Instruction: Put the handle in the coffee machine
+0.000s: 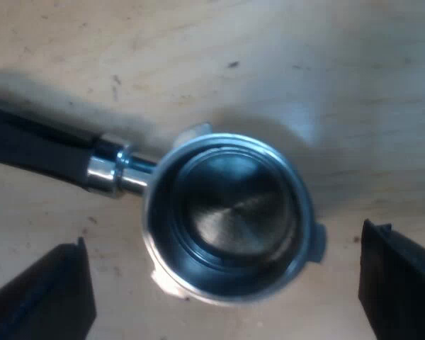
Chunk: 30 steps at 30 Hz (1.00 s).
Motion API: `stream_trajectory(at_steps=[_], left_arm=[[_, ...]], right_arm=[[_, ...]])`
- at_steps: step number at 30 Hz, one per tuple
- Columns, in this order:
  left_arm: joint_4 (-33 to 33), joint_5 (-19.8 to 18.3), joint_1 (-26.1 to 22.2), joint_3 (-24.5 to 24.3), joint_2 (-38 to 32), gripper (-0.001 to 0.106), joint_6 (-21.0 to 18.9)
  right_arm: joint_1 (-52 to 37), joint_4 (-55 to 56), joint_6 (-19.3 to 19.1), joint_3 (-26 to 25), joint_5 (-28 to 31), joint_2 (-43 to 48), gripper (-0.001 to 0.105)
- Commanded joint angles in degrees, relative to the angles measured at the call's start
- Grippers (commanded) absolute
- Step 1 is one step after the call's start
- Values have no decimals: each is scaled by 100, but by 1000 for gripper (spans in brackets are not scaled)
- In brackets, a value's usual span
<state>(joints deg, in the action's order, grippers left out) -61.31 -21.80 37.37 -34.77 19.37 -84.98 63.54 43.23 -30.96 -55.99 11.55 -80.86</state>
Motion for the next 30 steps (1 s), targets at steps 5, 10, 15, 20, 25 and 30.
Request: stream_trajectory(at_steps=[5,10,15,20,25,30], left_arm=[[31,6,27,-39,11,91,8],[31,6,27,-39,11,91,8],[31,6,27,-39,11,91,8],[31,6,27,-39,11,91,8],[31,6,27,-39,11,91,8],[31,518,27,-39,11,91,8]], right_arm=[[-187,-99,282,-33,-21,-314,78],[-401,-99,424,-33,-22,-416,78],[-536,-99,639,-33,-137,-437,78],[-562,-230,676,-33,-306,-580,78],[-591,-571,675,-33,-520,-824,78],[-598,-568,675,-33,-538,-870,78]])
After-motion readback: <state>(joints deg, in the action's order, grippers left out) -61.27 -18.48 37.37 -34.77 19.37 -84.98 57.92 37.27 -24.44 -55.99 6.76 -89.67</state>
